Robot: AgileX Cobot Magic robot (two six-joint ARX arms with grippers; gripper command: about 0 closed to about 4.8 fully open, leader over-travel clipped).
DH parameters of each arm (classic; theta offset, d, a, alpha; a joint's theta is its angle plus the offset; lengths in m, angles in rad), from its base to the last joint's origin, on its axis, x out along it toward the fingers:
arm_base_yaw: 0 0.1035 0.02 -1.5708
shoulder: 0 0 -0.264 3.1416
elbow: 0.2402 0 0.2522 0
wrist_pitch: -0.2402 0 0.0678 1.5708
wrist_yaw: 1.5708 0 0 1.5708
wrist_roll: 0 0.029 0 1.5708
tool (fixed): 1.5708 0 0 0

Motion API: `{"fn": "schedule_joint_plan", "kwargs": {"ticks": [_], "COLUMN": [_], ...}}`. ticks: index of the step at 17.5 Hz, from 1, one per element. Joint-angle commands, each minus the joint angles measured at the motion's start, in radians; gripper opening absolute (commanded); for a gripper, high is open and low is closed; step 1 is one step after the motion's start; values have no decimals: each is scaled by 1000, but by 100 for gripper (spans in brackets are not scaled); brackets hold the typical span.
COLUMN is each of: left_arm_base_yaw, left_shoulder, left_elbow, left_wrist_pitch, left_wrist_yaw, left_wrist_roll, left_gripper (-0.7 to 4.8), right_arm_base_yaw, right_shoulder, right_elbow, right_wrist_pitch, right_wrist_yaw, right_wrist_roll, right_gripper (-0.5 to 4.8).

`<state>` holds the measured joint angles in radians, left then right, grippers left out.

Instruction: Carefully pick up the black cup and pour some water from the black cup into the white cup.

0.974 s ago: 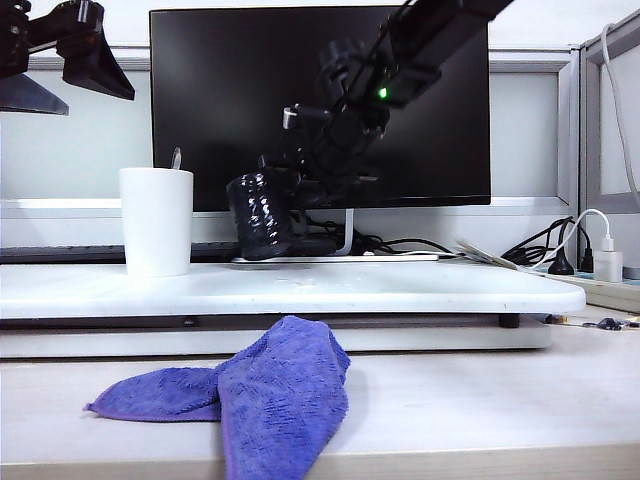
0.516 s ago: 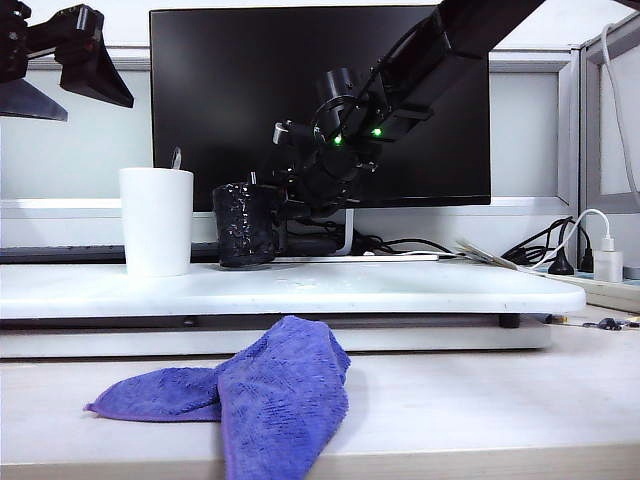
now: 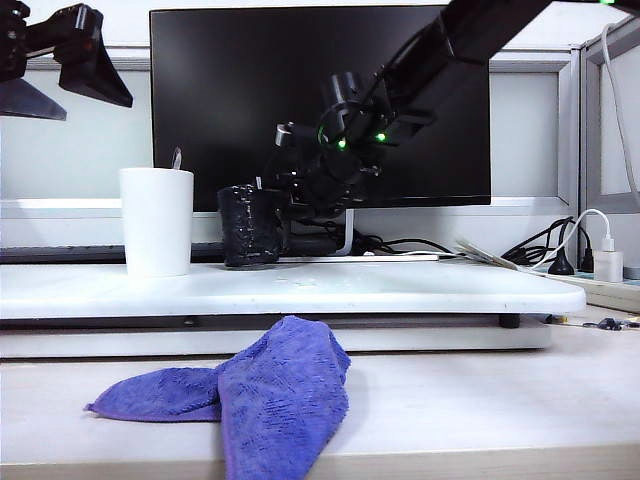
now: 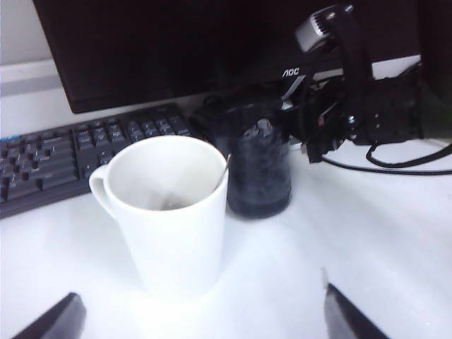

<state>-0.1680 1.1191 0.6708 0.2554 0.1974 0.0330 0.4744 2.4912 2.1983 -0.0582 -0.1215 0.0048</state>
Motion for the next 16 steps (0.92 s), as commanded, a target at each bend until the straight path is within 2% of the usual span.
{"fn": "schedule_joint_plan", "kwargs": {"ticks": [1,8,9,10,11,13,14,16], "left_arm_base_yaw": [1,1,1,1,1,1,1,1], "left_shoulder": [-3,-3,-3,-3,-3,-3,-6,-6], "left_elbow": [2,2,2,2,2,2,2,3], "left_wrist_pitch": [0,-14,-14,-14,-14,-10,-8,-5], "left_wrist_yaw": [1,1,1,1,1,1,1,1], "left_wrist_roll": [5,5,5,5,5,5,5,5], "left_gripper": [479,479,479,479,479,479,479,479], "right_arm_base_yaw": [0,-8,-8,-8,-8,-8,-7,-7], "right_shoulder": [32,48,48,48,48,47,45,37], "right_elbow": [-5,-3,-3,-3,-3,-2,-2,-2], "right_wrist_pitch": [-83,-138,-145,-147,-148,-149,-149,-146], "right_wrist_yaw": [79,98,104,104,104,102,100,100], "right_wrist_roll": [-68,-69,-69,-69,-69,-69,-69,-71], "right_gripper": [-6,-5,27,99,132,137,186,184]}}
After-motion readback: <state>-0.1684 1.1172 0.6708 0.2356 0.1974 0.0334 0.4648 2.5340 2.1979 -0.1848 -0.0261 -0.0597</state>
